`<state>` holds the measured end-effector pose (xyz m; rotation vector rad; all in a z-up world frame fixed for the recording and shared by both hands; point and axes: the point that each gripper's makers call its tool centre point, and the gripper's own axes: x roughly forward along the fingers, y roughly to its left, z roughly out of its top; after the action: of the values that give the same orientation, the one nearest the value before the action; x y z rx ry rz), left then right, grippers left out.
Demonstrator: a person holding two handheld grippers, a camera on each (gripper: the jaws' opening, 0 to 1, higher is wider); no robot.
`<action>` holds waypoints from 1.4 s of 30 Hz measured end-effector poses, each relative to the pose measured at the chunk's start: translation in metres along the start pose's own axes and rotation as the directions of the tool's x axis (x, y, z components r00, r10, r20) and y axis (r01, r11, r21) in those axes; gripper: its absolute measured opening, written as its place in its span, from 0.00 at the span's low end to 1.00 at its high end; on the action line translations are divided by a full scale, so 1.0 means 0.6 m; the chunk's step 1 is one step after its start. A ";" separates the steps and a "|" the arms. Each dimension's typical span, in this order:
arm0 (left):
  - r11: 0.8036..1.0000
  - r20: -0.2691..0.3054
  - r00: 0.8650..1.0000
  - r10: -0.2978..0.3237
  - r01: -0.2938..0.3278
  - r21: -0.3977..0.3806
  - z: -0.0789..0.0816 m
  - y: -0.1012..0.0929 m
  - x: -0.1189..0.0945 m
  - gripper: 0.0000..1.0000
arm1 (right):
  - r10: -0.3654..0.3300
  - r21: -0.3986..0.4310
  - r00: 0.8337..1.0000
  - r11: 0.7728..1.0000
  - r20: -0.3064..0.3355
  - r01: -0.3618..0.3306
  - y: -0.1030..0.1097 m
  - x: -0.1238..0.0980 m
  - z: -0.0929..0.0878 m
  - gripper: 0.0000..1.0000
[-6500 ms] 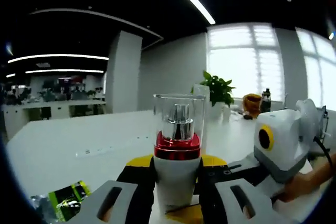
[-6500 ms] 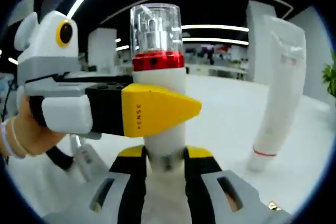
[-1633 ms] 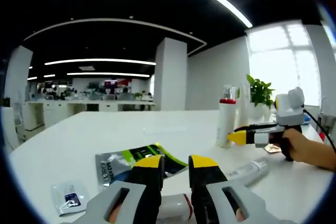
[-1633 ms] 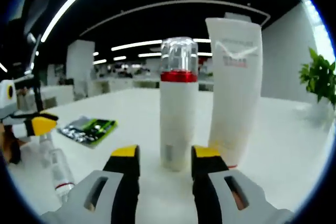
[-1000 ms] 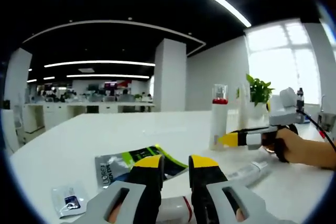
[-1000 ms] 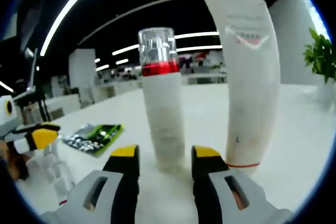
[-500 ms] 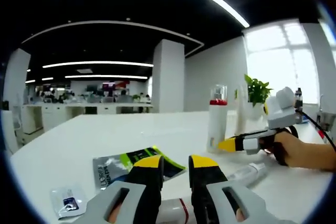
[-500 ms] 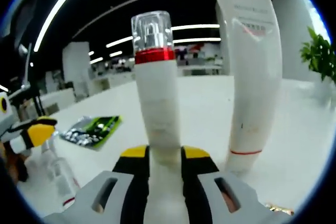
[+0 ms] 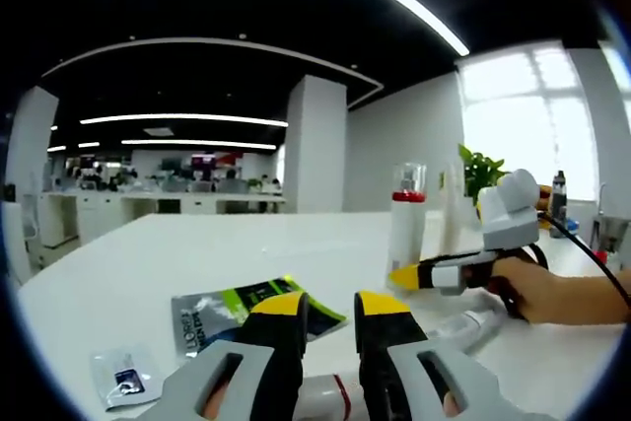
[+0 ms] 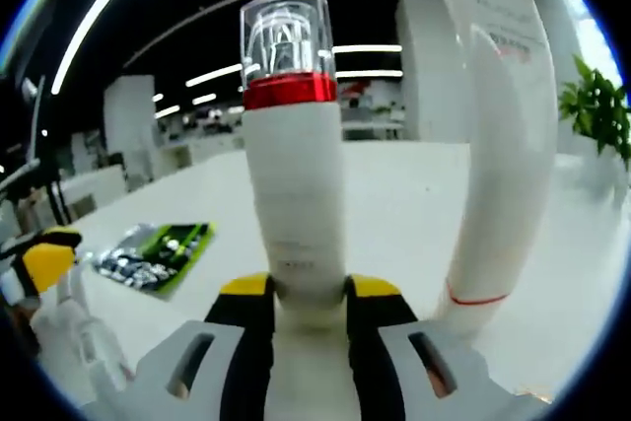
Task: Arrange the skincare products in the storage area until every visible bottle or jar stands upright without overlapping.
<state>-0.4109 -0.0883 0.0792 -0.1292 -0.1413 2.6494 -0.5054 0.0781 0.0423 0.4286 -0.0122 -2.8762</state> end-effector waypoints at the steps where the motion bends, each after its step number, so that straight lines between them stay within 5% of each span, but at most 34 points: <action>1: 1.000 0.001 1.000 -0.001 0.001 0.000 0.000 -0.001 0.000 0.19 | -0.008 -0.004 1.000 1.000 -0.011 0.008 0.001 -0.003 0.002 0.27; 16: 1.000 -0.001 1.000 -0.013 0.013 0.026 0.000 -0.013 -0.002 0.19 | -0.040 -0.030 0.999 0.999 -0.032 0.039 0.001 -0.030 -0.004 0.27; 21: 0.999 -0.001 1.000 -0.025 0.025 0.030 0.001 -0.017 -0.002 0.19 | 0.033 -0.010 0.999 0.999 0.025 -0.033 0.017 -0.047 0.010 0.52; 29: 0.998 0.027 0.999 -0.046 0.045 0.039 0.013 -0.021 -0.001 0.22 | 0.140 0.028 0.984 0.989 0.109 -0.144 0.019 -0.103 0.042 0.53; 34: 0.997 0.070 0.995 -0.078 0.078 0.010 0.027 -0.024 -0.004 0.28 | 0.280 0.044 0.933 0.954 0.225 -0.297 0.049 -0.137 0.065 0.54; 36: 0.996 0.078 0.993 -0.093 0.093 -0.006 0.031 -0.026 -0.005 0.33 | 0.371 -0.011 0.903 0.926 0.216 -0.378 0.072 -0.148 0.075 0.57; 37: 0.994 0.086 0.991 -0.102 0.104 -0.017 0.033 -0.026 -0.006 0.36 | 0.417 -0.075 0.874 0.908 0.250 -0.412 0.086 -0.159 0.092 0.59; 38: 0.994 0.090 0.990 -0.107 0.109 -0.024 0.035 -0.025 -0.005 0.37 | 0.428 -0.100 0.867 0.903 0.254 -0.417 0.090 -0.163 0.095 0.62; 42: 0.992 0.098 0.989 -0.107 0.113 -0.060 0.040 -0.012 -0.001 0.37 | 0.608 -0.170 0.771 0.794 0.190 -0.584 0.138 -0.205 0.088 0.64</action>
<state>-0.4097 -0.0844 0.1037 -0.0162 -0.2590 2.5419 -0.3872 0.0247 0.1315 0.0355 -0.0355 -2.2565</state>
